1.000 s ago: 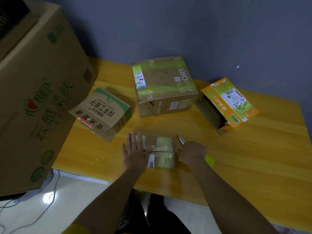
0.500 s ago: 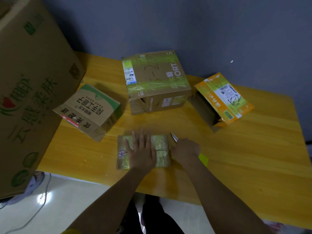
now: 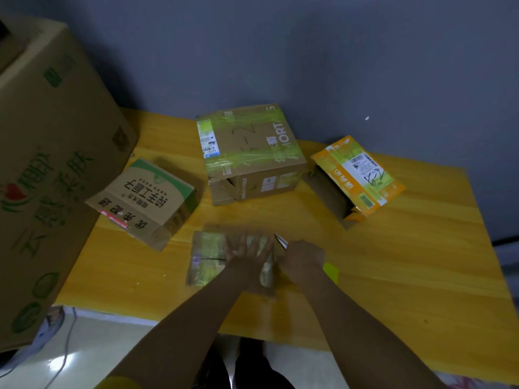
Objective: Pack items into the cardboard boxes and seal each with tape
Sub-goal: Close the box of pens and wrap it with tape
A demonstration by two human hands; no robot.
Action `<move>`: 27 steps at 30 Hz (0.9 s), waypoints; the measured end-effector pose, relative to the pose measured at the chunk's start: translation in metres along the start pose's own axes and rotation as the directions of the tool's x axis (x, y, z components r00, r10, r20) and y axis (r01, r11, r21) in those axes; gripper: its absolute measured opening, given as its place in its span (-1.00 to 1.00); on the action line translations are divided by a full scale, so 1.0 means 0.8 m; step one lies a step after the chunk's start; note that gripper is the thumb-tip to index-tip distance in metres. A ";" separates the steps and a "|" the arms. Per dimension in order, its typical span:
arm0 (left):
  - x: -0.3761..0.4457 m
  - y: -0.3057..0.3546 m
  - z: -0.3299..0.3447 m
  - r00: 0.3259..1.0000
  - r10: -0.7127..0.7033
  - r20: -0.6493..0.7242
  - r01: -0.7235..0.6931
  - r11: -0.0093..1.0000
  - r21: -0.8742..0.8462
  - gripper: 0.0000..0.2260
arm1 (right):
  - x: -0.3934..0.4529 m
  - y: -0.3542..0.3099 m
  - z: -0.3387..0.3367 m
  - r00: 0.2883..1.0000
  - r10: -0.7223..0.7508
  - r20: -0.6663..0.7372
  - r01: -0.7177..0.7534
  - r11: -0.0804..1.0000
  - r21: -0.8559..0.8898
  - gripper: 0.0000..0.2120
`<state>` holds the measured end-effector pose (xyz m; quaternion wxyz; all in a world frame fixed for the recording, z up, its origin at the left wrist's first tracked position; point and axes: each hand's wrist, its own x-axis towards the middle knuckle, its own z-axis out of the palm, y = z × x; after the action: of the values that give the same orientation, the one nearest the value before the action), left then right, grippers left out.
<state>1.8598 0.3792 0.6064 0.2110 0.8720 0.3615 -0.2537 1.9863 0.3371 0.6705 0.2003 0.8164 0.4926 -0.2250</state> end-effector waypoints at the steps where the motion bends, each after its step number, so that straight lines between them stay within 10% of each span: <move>1: 0.003 -0.002 0.000 1.000 -0.011 0.017 0.010 0.999 0.048 0.19 | 0.000 0.000 -0.002 1.000 0.000 0.004 0.000 1.000 0.007 -0.61; 7: -0.010 0.004 -0.014 1.000 -0.001 -0.013 0.002 0.995 0.103 0.17 | -0.007 0.014 0.002 0.998 -0.011 0.055 0.008 0.998 0.056 -0.51; 13: -0.046 -0.041 -0.003 0.999 0.029 -0.026 -0.024 0.989 0.148 0.14 | -0.033 0.038 0.010 0.965 -0.224 0.134 0.132 0.862 0.489 -0.57; 27: -0.054 -0.103 0.005 0.995 0.093 0.033 -0.097 0.986 0.135 0.15 | -0.035 -0.019 0.034 0.993 -0.117 0.013 0.117 0.993 -0.005 -0.55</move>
<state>1.7714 0.4076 0.6138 0.1674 0.8972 0.2985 -0.2792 1.9564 0.3086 0.6623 0.1925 0.7841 0.5390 -0.2402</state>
